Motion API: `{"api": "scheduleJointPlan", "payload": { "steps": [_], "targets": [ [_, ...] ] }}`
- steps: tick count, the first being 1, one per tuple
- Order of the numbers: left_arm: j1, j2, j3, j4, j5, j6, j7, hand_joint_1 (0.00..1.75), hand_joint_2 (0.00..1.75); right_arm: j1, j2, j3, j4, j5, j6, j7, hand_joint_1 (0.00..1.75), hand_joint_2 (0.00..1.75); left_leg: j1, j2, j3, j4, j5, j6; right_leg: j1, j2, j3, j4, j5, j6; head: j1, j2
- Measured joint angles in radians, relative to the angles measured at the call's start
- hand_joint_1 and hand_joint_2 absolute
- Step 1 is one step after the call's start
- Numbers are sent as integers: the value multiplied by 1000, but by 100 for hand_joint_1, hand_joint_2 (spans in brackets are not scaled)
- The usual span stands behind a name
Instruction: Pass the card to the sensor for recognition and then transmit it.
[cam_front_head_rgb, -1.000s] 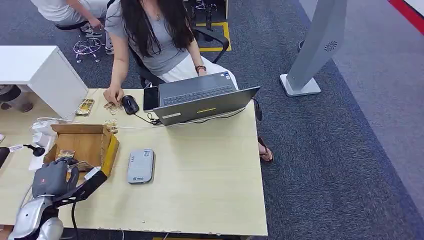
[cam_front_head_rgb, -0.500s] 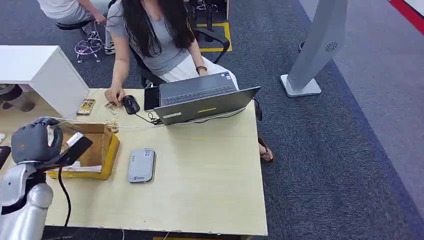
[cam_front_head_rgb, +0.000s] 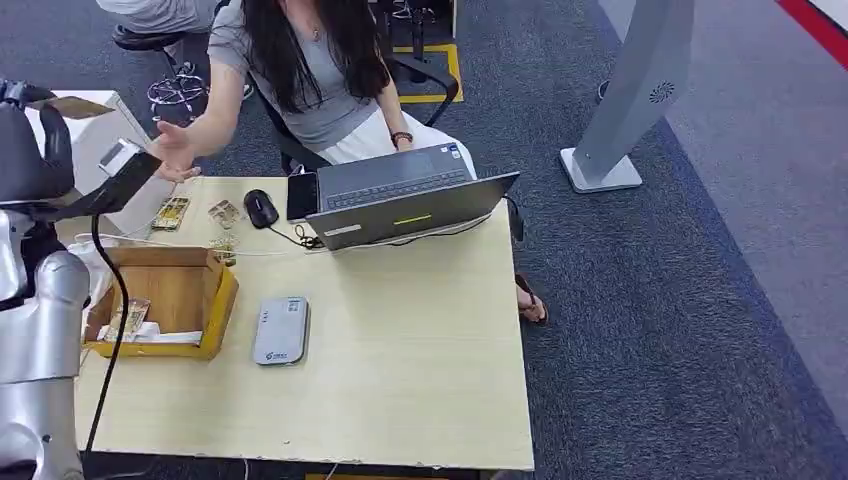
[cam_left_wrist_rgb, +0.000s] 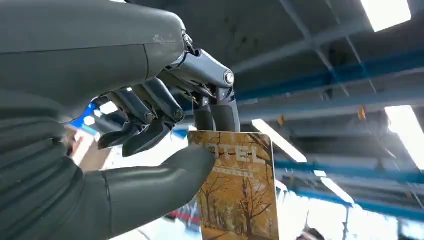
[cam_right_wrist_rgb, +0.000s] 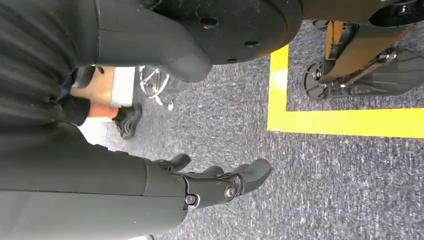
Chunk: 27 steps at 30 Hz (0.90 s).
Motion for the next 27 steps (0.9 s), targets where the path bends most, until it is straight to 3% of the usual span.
{"api": "scheduleJointPlan", "payload": {
  "steps": [4,16,17,27],
  "targets": [
    [-98,0,-21,102,-30,24,7,175,175,-1,0,9,-2,8,4,2,0,175,0,0,0,0,0,0,0,1,0,0,1,-1,-1,0],
    [-188,-2,-40,238,-65,44,27,175,175,-2,0,16,-3,18,9,3,0,175,0,2,0,0,0,0,0,2,-1,0,1,-1,0,0],
    [-200,-4,-42,261,-75,52,28,0,175,-2,0,16,-3,18,9,5,0,175,0,2,0,0,0,0,0,2,-1,0,1,-1,-1,0],
    [-202,-23,-53,345,-77,101,39,0,175,-3,-2,16,-3,21,10,23,0,175,0,2,0,0,0,0,0,2,-1,0,1,-2,0,0]
  ]
}}
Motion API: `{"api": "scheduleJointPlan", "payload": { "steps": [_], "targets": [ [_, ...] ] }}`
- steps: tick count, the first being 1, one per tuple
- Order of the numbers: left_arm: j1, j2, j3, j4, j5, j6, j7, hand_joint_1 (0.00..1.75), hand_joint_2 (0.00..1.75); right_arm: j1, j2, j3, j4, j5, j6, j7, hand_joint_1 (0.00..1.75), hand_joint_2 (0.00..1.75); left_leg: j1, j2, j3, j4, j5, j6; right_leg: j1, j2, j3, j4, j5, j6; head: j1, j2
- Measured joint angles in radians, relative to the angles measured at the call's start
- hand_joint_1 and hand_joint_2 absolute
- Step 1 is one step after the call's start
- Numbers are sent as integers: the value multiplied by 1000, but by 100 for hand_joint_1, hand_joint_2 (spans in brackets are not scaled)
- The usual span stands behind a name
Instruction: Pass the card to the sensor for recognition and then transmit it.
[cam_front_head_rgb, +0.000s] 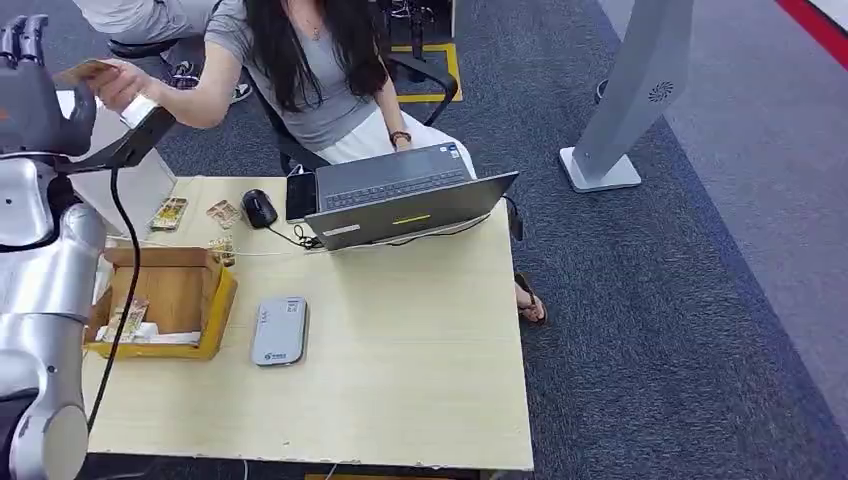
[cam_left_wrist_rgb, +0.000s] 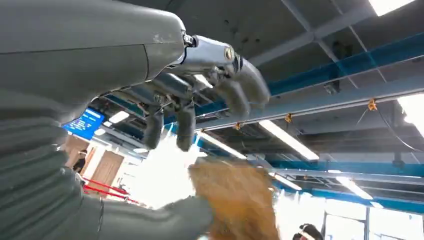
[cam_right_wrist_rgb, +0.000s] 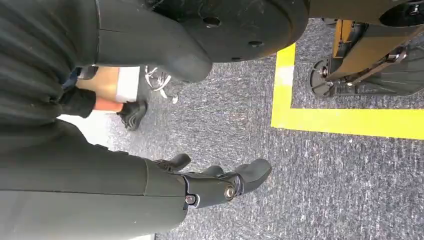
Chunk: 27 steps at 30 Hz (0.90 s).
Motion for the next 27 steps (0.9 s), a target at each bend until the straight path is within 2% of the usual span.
{"api": "scheduleJointPlan", "payload": {
  "steps": [5,10,12,14,18,21,25,27],
  "targets": [
    [67,-13,0,-28,45,2,-31,0,175,0,0,-1,0,-3,-1,0,0,175,0,0,0,0,0,0,0,0,0,0,0,0,0,0],
    [199,-26,0,-149,154,30,-86,0,175,2,0,-4,0,-9,-2,0,0,175,0,1,0,0,0,0,0,0,0,0,0,0,0,0],
    [268,-30,0,-216,215,47,-121,0,175,3,0,-8,0,-16,-3,-5,0,175,0,2,0,0,0,0,0,1,0,0,0,0,0,0],
    [366,-38,4,-321,315,76,-187,0,175,5,0,-16,0,-27,-5,-12,0,175,0,3,0,-1,-1,0,0,3,0,0,0,0,0,0],
    [665,-72,27,-599,560,118,-369,0,175,11,6,-45,0,-48,-11,-29,0,175,0,7,0,-1,-5,0,0,8,-2,-1,-2,1,0,0],
    [774,-91,48,-718,584,109,-396,0,175,12,6,-57,0,-49,-12,-30,0,175,0,3,-3,-1,-5,0,0,3,-3,-1,-3,2,0,0],
    [820,-107,74,-787,586,93,-401,0,175,11,6,-66,0,-49,-12,-30,0,175,0,2,-3,-1,-4,0,0,1,-2,-1,-3,2,0,0],
    [838,-113,83,-815,633,93,-429,0,175,11,6,-72,0,-52,-12,-31,0,175,0,2,-3,-1,-3,-1,0,1,-2,0,-2,2,0,0]
  ]
}}
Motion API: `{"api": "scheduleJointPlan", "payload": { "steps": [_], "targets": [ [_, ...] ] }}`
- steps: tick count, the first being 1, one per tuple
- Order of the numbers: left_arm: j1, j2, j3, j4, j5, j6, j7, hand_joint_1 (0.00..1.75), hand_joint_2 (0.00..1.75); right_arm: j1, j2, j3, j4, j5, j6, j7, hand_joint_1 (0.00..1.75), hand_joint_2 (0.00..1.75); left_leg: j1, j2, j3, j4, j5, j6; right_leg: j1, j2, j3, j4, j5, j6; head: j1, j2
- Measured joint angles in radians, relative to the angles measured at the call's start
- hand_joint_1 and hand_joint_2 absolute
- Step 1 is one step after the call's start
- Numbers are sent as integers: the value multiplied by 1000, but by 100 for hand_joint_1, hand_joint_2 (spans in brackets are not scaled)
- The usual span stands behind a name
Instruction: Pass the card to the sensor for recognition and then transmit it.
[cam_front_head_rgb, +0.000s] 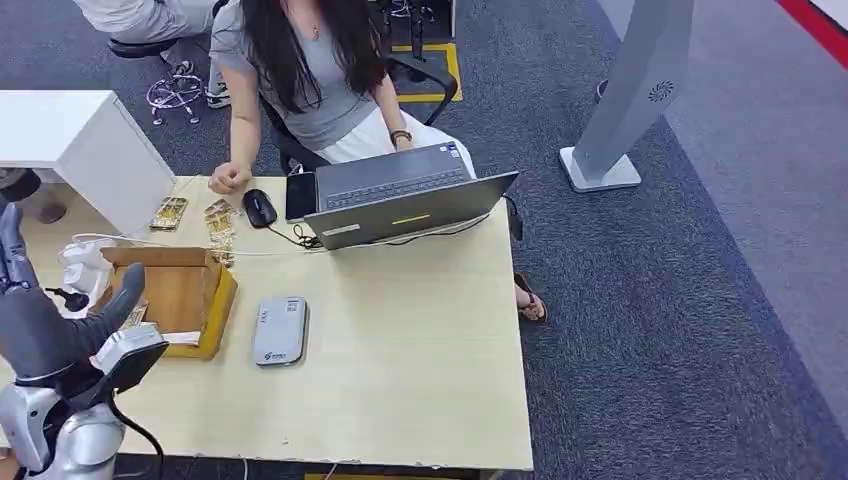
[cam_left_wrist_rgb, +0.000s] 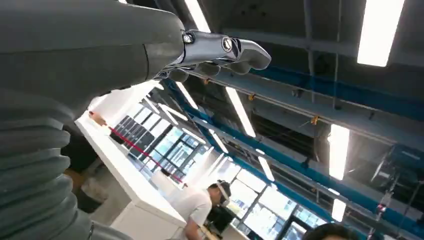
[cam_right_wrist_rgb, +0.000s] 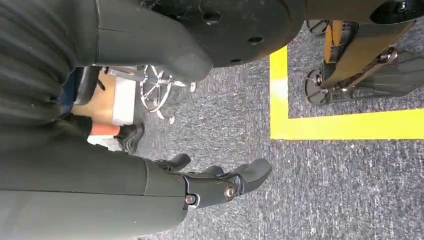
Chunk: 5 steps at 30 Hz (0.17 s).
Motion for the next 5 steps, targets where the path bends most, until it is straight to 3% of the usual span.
{"api": "scheduleJointPlan", "payload": {
  "steps": [3,5],
  "targets": [
    [105,-17,25,-87,193,-9,-126,0,175,1,5,-16,0,-22,-4,-27,0,175,0,4,3,-1,-2,-1,0,5,1,0,0,0,0,0],
    [205,-43,62,-155,367,-85,-240,0,175,5,8,-33,0,-41,-9,-50,0,175,0,5,2,-1,-2,0,0,6,1,0,-1,0,-1,0]
  ]
}}
